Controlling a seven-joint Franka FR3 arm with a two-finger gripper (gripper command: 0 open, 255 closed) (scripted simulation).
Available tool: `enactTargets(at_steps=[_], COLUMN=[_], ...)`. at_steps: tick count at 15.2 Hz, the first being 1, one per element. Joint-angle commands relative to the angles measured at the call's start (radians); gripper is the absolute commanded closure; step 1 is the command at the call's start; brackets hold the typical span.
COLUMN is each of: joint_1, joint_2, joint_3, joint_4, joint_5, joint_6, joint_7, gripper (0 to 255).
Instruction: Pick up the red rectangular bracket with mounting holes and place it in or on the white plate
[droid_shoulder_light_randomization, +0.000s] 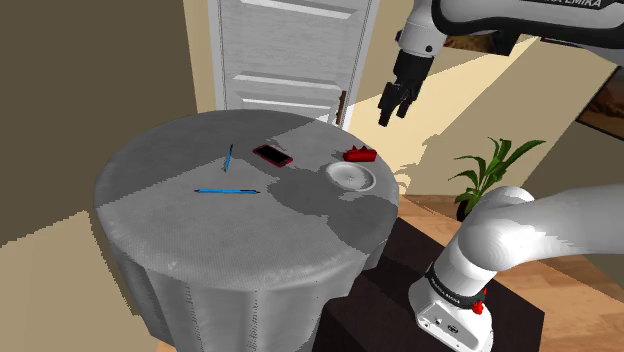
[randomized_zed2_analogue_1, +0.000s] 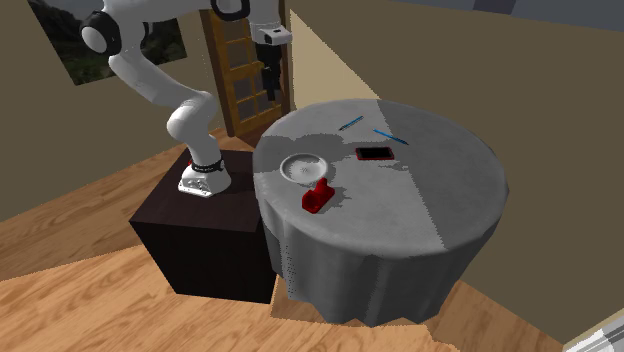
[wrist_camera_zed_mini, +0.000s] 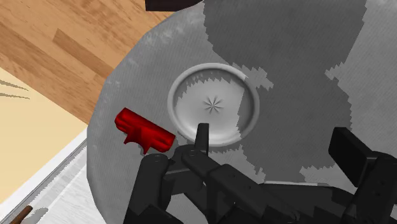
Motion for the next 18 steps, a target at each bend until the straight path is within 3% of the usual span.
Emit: enactTargets(at_steps=[1,9,18], joint_1=[0.0,0.03,0.094], joint_2=[0.0,0.111,0.389], joint_3=[0.0,-0.191,-0.401], joint_4=[0.0,-0.093,-0.055], joint_5=[0.0,-0.115,-0.159], joint_6=[0.0,0.209,0.459], joint_7=[0.0,-0.359,-0.765], gripper=[0,0,0])
